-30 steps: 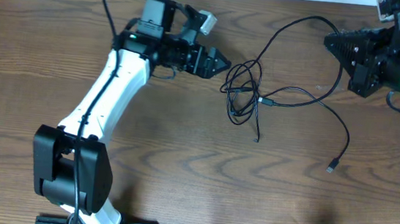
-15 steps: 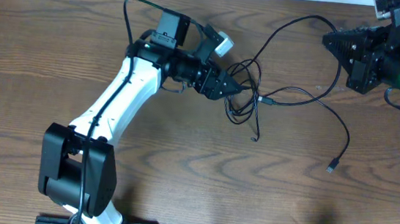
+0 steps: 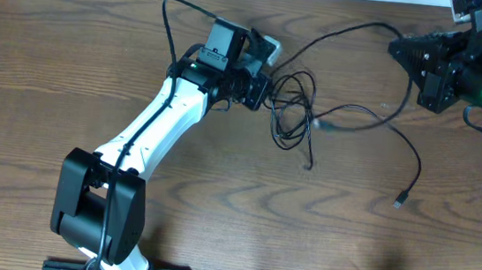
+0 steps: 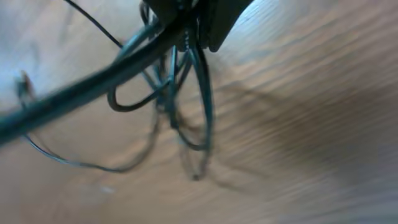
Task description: Untangle cables
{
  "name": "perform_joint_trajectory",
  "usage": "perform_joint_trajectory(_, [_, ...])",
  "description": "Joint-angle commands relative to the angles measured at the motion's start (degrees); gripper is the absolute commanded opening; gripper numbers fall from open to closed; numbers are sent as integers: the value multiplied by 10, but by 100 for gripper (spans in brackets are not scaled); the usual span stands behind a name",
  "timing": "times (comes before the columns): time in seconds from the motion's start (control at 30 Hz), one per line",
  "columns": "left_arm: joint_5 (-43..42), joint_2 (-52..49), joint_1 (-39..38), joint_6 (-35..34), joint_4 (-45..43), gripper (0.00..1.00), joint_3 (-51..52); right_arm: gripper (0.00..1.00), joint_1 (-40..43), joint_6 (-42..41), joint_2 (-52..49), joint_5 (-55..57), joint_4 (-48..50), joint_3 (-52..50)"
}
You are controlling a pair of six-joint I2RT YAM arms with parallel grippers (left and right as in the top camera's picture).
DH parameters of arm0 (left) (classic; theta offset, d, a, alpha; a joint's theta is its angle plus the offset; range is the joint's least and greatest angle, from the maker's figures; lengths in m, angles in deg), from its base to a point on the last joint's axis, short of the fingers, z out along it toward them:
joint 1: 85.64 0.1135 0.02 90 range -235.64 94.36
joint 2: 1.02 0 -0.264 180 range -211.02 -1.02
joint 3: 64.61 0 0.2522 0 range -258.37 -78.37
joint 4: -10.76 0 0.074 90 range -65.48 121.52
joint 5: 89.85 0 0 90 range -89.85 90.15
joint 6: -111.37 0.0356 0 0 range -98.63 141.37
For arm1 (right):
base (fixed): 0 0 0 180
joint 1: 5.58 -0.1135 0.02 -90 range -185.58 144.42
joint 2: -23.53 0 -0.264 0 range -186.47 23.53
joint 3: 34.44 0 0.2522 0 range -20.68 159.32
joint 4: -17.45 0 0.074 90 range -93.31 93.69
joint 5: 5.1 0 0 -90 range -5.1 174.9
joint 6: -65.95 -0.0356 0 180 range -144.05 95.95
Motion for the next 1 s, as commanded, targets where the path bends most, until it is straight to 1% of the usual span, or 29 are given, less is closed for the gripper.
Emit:
perform_joint_trajectory(0.0, [127,17,5,-115,15,7,-25,1,3,5,0,27,4,1])
perform_joint_trajectory(0.07, [155,42,9,-134,32,7,-47,1,3,-16,-2,71,5,1])
perform_joint_trajectory(0.17, [158,91,16,-149,39,7,-64,1,3,-38,-11,115,8,1])
perform_joint_trajectory(0.23, [152,132,19,-170,38,7,-66,1,3,-43,-26,118,12,1])
perform_joint_trajectory(0.37, [93,197,18,-178,44,7,-66,1,3,-51,-67,118,21,1])
perform_joint_trajectory(0.43, [61,214,18,-179,50,7,-66,1,3,-50,-93,118,28,1])
perform_joint_trajectory(0.53, [18,231,18,-201,52,7,-66,1,3,-51,-133,128,40,1])
perform_joint_trajectory(0.63, [-14,244,18,-225,24,7,-66,1,4,-61,-171,167,45,1])
perform_joint_trajectory(0.73, [-23,261,18,-258,-32,7,-66,1,9,-61,-213,178,44,1])
perform_joint_trajectory(0.77, [-23,267,18,-264,-50,7,-66,4,12,-60,-227,178,42,1])
perform_joint_trajectory(0.8, [-23,271,19,-266,-66,7,-66,10,14,-58,-237,178,41,1])
perform_joint_trajectory(0.83, [-22,276,19,-268,-83,7,-66,24,15,-54,-250,177,38,1])
perform_joint_trajectory(0.87, [-19,280,19,-268,-94,7,-66,48,16,-50,-258,172,34,1])
perform_joint_trajectory(0.9, [-12,283,19,-268,-99,7,-66,59,17,-40,-264,158,29,1])
perform_joint_trajectory(0.97, [12,286,19,-270,-97,7,-66,72,16,1,-268,107,18,1])
